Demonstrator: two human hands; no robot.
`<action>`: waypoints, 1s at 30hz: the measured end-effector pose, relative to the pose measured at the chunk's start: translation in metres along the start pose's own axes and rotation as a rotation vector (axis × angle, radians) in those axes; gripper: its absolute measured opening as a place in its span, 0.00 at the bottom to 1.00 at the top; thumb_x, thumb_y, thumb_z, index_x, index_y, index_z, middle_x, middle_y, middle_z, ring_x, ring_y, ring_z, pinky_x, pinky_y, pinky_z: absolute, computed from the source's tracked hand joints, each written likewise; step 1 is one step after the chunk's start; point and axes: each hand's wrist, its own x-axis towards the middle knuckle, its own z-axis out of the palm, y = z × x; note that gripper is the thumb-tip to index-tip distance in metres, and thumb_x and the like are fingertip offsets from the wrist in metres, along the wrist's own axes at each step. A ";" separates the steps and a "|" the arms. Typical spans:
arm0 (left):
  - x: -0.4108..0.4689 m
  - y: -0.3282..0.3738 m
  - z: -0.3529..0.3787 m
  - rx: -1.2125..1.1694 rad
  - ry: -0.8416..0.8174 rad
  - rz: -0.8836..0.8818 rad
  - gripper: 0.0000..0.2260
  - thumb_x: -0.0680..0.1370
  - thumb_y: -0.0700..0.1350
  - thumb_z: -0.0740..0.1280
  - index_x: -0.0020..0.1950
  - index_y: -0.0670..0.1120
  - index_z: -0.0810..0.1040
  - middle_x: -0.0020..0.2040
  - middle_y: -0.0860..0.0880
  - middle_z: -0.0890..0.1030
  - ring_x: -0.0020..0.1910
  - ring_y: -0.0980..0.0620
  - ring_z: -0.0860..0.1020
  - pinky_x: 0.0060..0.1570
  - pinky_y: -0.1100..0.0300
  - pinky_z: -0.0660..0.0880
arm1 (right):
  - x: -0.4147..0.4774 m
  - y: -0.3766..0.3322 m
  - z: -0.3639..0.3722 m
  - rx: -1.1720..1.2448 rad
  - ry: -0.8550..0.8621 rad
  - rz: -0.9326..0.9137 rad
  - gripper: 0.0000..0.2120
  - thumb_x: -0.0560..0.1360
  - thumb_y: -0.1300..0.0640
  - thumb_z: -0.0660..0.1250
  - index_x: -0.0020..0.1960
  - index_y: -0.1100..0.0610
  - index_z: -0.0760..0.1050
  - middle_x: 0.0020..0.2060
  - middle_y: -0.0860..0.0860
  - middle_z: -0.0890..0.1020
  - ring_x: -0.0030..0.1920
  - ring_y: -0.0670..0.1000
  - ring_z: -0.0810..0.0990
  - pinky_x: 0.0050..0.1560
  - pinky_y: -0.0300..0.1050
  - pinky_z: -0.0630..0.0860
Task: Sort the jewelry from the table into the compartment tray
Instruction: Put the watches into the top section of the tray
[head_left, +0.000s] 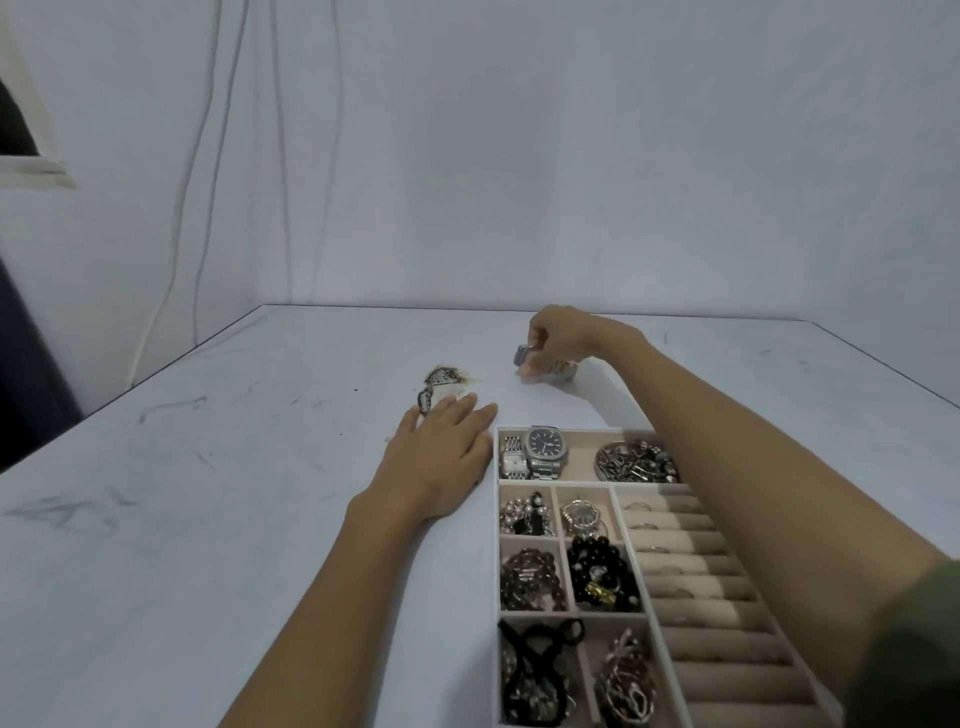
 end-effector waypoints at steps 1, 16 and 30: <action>0.000 0.000 0.000 -0.002 -0.001 -0.001 0.21 0.83 0.50 0.46 0.78 0.55 0.53 0.79 0.54 0.52 0.78 0.54 0.49 0.76 0.49 0.44 | -0.010 0.001 -0.002 0.120 0.036 0.004 0.16 0.68 0.52 0.77 0.43 0.60 0.73 0.39 0.55 0.76 0.41 0.53 0.74 0.35 0.43 0.70; -0.003 -0.001 -0.001 -0.042 0.009 -0.017 0.20 0.84 0.51 0.48 0.77 0.55 0.58 0.78 0.53 0.56 0.77 0.55 0.52 0.75 0.52 0.46 | -0.159 -0.004 0.019 1.020 0.188 0.139 0.18 0.67 0.61 0.77 0.52 0.69 0.78 0.38 0.57 0.83 0.32 0.49 0.83 0.34 0.43 0.83; -0.001 -0.005 0.001 -0.070 0.040 -0.012 0.20 0.83 0.50 0.50 0.76 0.55 0.61 0.77 0.54 0.58 0.77 0.55 0.54 0.75 0.52 0.47 | -0.164 -0.013 0.026 0.555 0.272 0.120 0.11 0.71 0.52 0.74 0.45 0.59 0.80 0.31 0.52 0.81 0.23 0.44 0.74 0.23 0.35 0.70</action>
